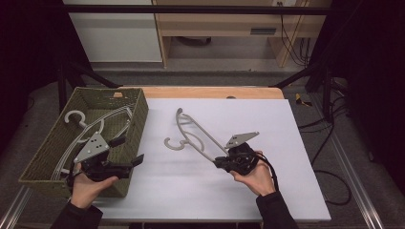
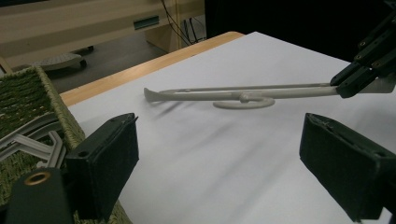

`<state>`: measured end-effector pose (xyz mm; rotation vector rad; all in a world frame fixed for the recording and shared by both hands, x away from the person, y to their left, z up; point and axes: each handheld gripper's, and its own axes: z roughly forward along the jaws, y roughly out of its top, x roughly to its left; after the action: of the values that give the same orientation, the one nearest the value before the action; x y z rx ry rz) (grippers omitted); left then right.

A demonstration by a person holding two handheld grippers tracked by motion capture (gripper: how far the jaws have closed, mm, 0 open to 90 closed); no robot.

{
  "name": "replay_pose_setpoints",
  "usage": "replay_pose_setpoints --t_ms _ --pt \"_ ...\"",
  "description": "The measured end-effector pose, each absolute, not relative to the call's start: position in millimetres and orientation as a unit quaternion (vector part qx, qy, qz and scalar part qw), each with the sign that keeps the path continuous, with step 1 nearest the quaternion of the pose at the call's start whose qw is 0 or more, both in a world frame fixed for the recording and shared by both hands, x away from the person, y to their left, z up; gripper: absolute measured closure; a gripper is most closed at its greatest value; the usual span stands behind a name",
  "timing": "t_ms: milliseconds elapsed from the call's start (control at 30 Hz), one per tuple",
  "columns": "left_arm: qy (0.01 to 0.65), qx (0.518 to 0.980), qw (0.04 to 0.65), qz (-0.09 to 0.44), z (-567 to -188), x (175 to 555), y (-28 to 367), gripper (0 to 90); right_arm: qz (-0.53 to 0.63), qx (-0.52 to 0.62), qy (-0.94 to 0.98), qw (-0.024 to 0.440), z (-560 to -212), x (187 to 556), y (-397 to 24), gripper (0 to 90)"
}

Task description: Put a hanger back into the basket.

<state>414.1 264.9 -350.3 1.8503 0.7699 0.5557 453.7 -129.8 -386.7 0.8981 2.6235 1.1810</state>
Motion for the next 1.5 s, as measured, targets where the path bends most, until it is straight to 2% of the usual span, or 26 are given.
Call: replay_pose_setpoints --t_ms 733,1200,1500 --pt "0.306 0.779 0.496 0.230 -352 414 260 11.2 0.434 0.278 0.854 0.074 -356 440 -153 82.9" --pt "0.273 0.812 0.460 0.234 -358 415 240 10.9 0.471 0.249 0.843 0.077 -339 430 -154 82.8" --pt "0.254 0.821 0.453 0.237 -356 416 235 11.1 0.501 0.221 0.835 0.058 -325 424 -151 82.8"
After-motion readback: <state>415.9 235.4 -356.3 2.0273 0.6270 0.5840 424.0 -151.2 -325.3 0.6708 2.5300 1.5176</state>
